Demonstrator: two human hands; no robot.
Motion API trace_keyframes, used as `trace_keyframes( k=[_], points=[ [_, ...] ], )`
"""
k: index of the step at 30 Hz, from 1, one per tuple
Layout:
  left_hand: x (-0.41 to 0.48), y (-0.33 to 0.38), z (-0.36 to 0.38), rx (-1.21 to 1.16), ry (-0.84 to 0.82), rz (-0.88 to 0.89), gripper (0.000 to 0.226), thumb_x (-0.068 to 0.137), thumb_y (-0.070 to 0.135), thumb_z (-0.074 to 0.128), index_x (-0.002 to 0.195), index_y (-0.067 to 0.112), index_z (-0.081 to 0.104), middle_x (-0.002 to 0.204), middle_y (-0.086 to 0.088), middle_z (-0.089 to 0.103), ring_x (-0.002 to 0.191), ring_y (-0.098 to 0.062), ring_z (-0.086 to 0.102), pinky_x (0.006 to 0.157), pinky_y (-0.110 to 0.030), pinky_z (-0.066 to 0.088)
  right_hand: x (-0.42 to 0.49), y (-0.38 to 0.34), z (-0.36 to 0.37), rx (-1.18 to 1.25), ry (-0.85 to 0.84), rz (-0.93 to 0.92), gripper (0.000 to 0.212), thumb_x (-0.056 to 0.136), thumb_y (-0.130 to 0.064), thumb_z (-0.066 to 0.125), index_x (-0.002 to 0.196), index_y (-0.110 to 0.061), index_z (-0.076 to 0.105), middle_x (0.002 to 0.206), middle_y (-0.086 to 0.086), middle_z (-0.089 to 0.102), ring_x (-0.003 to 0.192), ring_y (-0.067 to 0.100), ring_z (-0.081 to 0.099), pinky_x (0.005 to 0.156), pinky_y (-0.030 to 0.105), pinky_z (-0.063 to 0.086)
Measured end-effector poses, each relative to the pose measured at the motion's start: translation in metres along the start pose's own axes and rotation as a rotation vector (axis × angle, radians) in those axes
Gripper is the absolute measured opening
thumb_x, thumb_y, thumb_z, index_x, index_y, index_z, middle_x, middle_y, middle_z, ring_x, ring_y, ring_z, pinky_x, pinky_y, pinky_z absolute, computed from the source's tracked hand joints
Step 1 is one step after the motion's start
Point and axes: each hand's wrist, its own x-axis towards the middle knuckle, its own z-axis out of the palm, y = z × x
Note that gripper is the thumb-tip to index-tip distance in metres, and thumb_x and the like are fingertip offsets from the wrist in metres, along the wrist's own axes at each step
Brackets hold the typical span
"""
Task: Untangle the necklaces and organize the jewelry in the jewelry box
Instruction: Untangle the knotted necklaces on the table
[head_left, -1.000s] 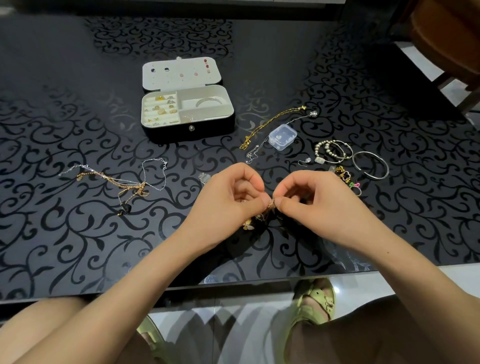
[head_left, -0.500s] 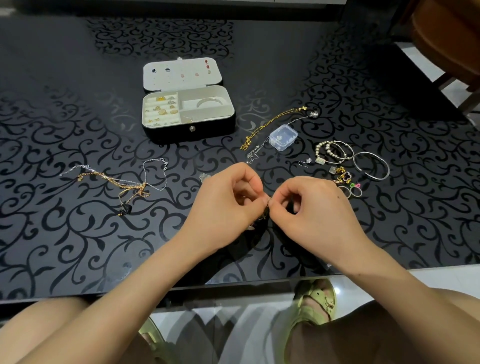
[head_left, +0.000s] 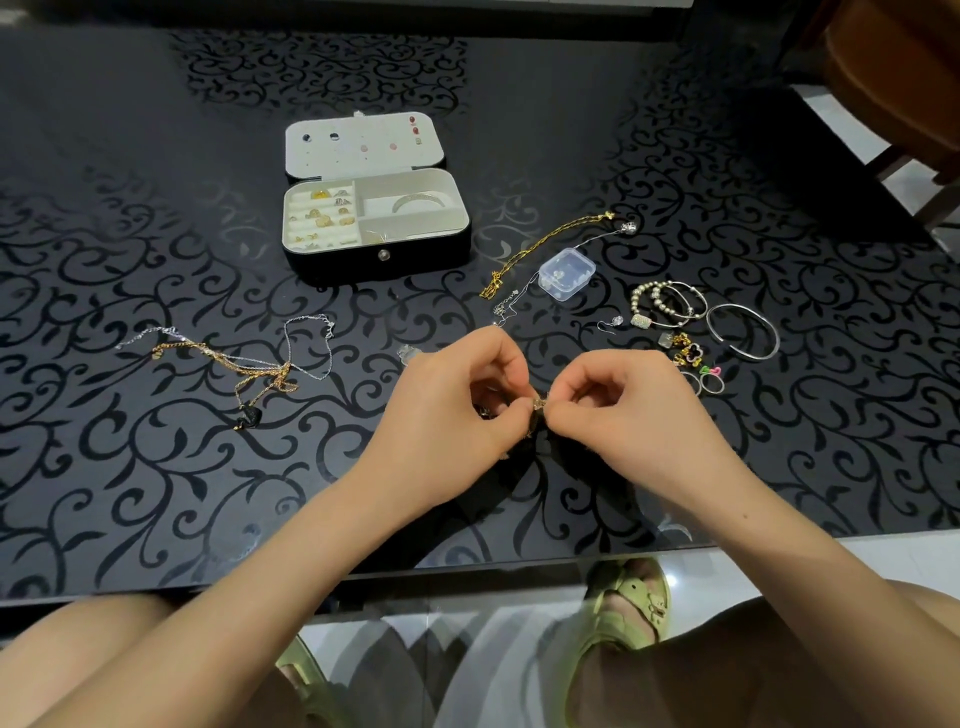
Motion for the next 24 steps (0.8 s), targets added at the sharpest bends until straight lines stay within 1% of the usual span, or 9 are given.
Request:
trace_keyframes(
  k=[3,6,8,11,13,14,18,21,24],
  points=[
    [0.0007,0.0003,-0.0014,-0.126,0.007,-0.07,0.024,0.076,-0.002,0.069,0.074,0.016,0.053,0.075,-0.002,0.069,0.067,-0.022,0.065,0.069,-0.04,0.054,0.0013,0.0025,-0.0022,0.084,-0.006,0.042,0.01,0.067,-0.01,0.068,0.059,-0.015,0.066,0.058,0.0,0.058,0.055,0.009,0.046,0.057,0.024,0.038],
    [0.0022,0.0014,-0.0011,-0.252,0.016,-0.15,0.021,0.076,-0.004,0.069,0.075,0.01,0.053,0.074,-0.005,0.07,0.071,-0.024,0.066,0.071,-0.043,0.053,0.0012,0.0031,-0.0014,0.173,-0.014,0.092,0.01,0.066,-0.007,0.066,0.058,-0.014,0.066,0.061,0.003,0.058,0.057,0.01,0.046,0.058,0.027,0.036],
    [0.0031,0.0011,-0.0014,-0.319,0.027,-0.188,0.022,0.075,-0.007,0.069,0.074,0.008,0.053,0.073,-0.007,0.071,0.067,-0.019,0.065,0.068,-0.035,0.054,0.0006,0.0027,-0.0009,0.211,-0.034,0.118,0.007,0.064,-0.008,0.064,0.059,-0.013,0.066,0.064,0.007,0.06,0.059,0.011,0.047,0.059,0.029,0.036],
    [0.0043,0.001,-0.0017,-0.473,0.029,-0.262,0.027,0.073,-0.01,0.068,0.074,0.01,0.052,0.069,-0.01,0.068,0.055,-0.012,0.056,0.057,-0.021,0.047,0.0001,0.0011,-0.0009,0.264,-0.064,0.154,0.009,0.065,-0.004,0.061,0.06,-0.01,0.065,0.067,0.012,0.06,0.06,0.015,0.047,0.057,0.029,0.037],
    [0.005,0.0014,-0.0015,-0.599,0.012,-0.322,0.026,0.066,-0.007,0.069,0.074,0.011,0.051,0.066,-0.008,0.065,0.051,-0.011,0.051,0.053,-0.017,0.043,0.001,-0.0005,-0.0009,0.309,-0.083,0.174,0.013,0.066,0.001,0.059,0.059,-0.008,0.063,0.068,0.014,0.059,0.058,0.015,0.047,0.054,0.026,0.038],
    [0.0055,0.0013,-0.0016,-0.626,-0.006,-0.34,0.025,0.062,-0.004,0.067,0.074,0.012,0.051,0.065,-0.006,0.064,0.051,-0.01,0.05,0.053,-0.016,0.042,0.0018,-0.001,-0.001,0.335,-0.091,0.183,0.014,0.067,0.003,0.059,0.058,-0.008,0.063,0.068,0.014,0.06,0.058,0.015,0.047,0.054,0.025,0.038],
    [0.0065,0.0001,-0.0021,-0.593,-0.091,-0.341,0.024,0.059,-0.001,0.064,0.076,0.013,0.054,0.064,-0.001,0.063,0.058,-0.012,0.052,0.059,-0.018,0.044,0.0047,-0.0018,-0.0014,0.444,-0.121,0.212,0.018,0.07,0.01,0.056,0.059,-0.003,0.061,0.07,0.018,0.055,0.058,0.015,0.046,0.051,0.023,0.038],
    [0.0056,0.0017,-0.0022,-0.498,-0.123,-0.305,0.019,0.058,0.001,0.063,0.073,0.013,0.06,0.065,0.002,0.06,0.062,-0.01,0.052,0.06,-0.016,0.044,0.0052,-0.0023,-0.0006,0.515,-0.15,0.238,0.017,0.071,0.011,0.056,0.06,-0.002,0.06,0.073,0.02,0.053,0.057,0.015,0.046,0.05,0.022,0.038],
    [0.0041,0.0033,-0.0032,-0.39,-0.123,-0.267,0.012,0.065,0.01,0.064,0.072,0.018,0.07,0.066,-0.003,0.061,0.064,-0.008,0.054,0.062,-0.017,0.044,0.0058,-0.0024,-0.0013,0.55,-0.164,0.251,0.013,0.067,0.01,0.058,0.061,-0.001,0.059,0.074,0.02,0.052,0.057,0.014,0.047,0.05,0.022,0.038]
  ],
)
